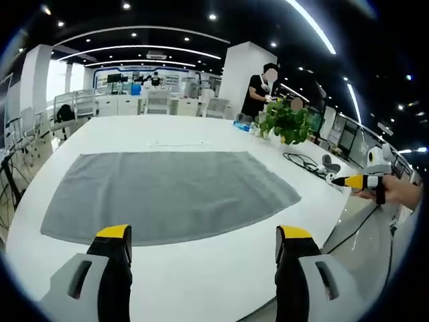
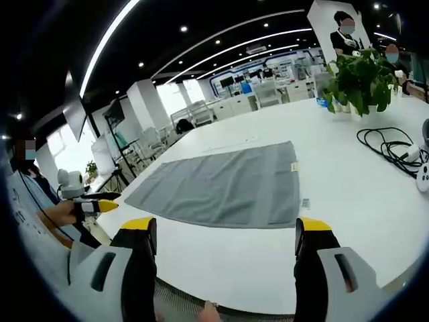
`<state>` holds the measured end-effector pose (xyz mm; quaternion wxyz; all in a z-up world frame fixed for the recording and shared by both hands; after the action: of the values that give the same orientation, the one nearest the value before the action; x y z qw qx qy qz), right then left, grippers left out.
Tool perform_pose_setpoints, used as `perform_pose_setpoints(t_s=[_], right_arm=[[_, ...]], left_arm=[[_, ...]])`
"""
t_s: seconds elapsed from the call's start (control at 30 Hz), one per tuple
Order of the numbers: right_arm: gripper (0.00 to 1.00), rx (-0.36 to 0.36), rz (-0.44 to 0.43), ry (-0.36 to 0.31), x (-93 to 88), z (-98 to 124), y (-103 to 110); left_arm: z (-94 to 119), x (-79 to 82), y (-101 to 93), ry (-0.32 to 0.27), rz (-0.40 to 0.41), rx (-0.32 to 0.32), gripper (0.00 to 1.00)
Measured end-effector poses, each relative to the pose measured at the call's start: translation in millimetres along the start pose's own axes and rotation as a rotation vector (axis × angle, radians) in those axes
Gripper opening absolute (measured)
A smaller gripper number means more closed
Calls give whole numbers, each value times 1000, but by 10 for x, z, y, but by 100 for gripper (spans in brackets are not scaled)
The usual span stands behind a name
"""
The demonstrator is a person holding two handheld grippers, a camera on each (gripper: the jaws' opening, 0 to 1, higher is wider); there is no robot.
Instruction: Fold the towel on the table until its edges align and the towel forms a compact rectangular stack.
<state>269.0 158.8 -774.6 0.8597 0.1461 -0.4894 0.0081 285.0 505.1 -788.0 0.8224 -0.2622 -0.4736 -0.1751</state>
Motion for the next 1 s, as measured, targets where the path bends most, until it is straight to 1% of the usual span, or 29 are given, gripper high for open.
perform_pose_setpoints(t_s=[0.07, 0.13, 0.2, 0.43, 0.6, 0.83, 1.0], right_arm=[[86, 0, -1, 3, -11, 2, 5], [86, -1, -3, 5, -20, 1, 6], [85, 0, -4, 6, -23, 2, 6], [85, -2, -9, 4, -16, -5, -6], [85, -3, -13, 6, -14, -6, -12], [85, -9, -22, 15, -39, -10, -57], [84, -14, -35, 10, 1, -22, -107]], left_arm=[[0, 0, -7, -1, -12, -8, 87], [8, 13, -15, -14, -23, -10, 83], [12, 32, -16, -28, -29, -10, 83], [8, 37, 13, -27, -28, 1, 86], [-8, 22, 21, -12, -24, 5, 91], [-43, 16, -19, -11, -48, -3, 92], [-143, 6, -73, 4, -47, -28, 92]])
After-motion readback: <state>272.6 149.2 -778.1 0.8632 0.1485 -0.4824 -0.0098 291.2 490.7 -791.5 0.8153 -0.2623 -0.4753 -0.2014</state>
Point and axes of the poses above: the point that each gripper's makers call its tool centre point, and the gripper's own axes: z roughly backward along the fingers, y roughly to its left, x roughly out of its top, the point moved 2 cm from there along z, roughly backward along the fingers, and after that the axes turned 14 degrees about -x, right-handed, at the moved point
